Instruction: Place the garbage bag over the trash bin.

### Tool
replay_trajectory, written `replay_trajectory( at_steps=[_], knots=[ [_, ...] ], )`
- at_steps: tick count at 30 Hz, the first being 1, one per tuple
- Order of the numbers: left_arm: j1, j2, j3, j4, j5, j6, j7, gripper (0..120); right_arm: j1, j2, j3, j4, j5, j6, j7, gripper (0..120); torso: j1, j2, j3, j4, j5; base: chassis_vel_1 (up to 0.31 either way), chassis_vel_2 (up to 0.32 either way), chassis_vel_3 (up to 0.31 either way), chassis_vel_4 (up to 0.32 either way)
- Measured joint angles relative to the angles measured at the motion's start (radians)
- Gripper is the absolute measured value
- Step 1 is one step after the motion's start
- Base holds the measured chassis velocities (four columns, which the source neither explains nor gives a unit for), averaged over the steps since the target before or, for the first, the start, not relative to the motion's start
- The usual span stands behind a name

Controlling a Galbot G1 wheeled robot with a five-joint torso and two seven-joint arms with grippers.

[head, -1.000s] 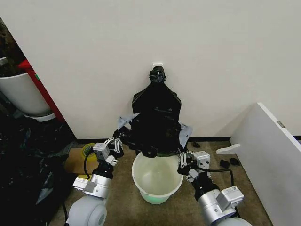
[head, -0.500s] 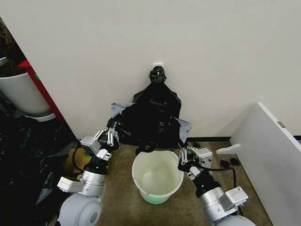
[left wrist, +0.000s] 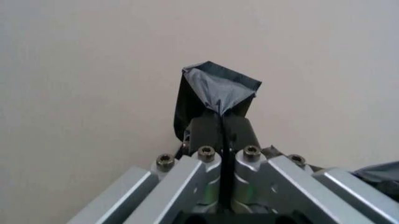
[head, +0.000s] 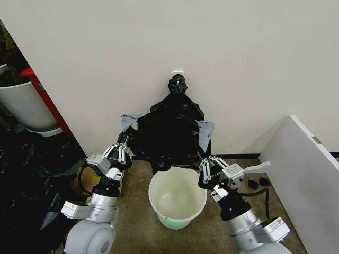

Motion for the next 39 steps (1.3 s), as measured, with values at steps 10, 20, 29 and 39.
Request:
replay_trajectory(
  at_steps=[10,20,29,39],
  knots=[
    [0.045,-0.048,0.082,0.061,-0.07,0.032,-0.004,0,-0.005,0.029,-0.024,0.0,-0.02,-0.064,0.089,0,0.0,0.0,0.0,0.0,0.0,0.0,0.0,0.0,0.0],
    [0.048,-0.044,0.082,0.115,-0.03,0.041,-0.025,0,0.008,0.052,-0.053,-0.05,0.027,-0.086,0.114,0,0.0,0.0,0.0,-0.0001,0.0,0.0,0.0,0.0,0.0],
    [0.031,-0.025,0.065,0.117,0.075,0.06,-0.06,0,0.031,0.06,-0.064,-0.095,0.112,-0.102,0.12,0,0.0,0.0,0.0,0.0,0.0,0.0,0.0,0.0,0.0],
    [0.012,-0.034,0.079,0.18,0.179,0.063,-0.069,0,0.046,0.071,-0.07,-0.192,0.165,-0.099,0.121,0,0.0,0.0,0.0,-0.0001,0.0,0.0,0.0,0.0,0.0]
  ],
)
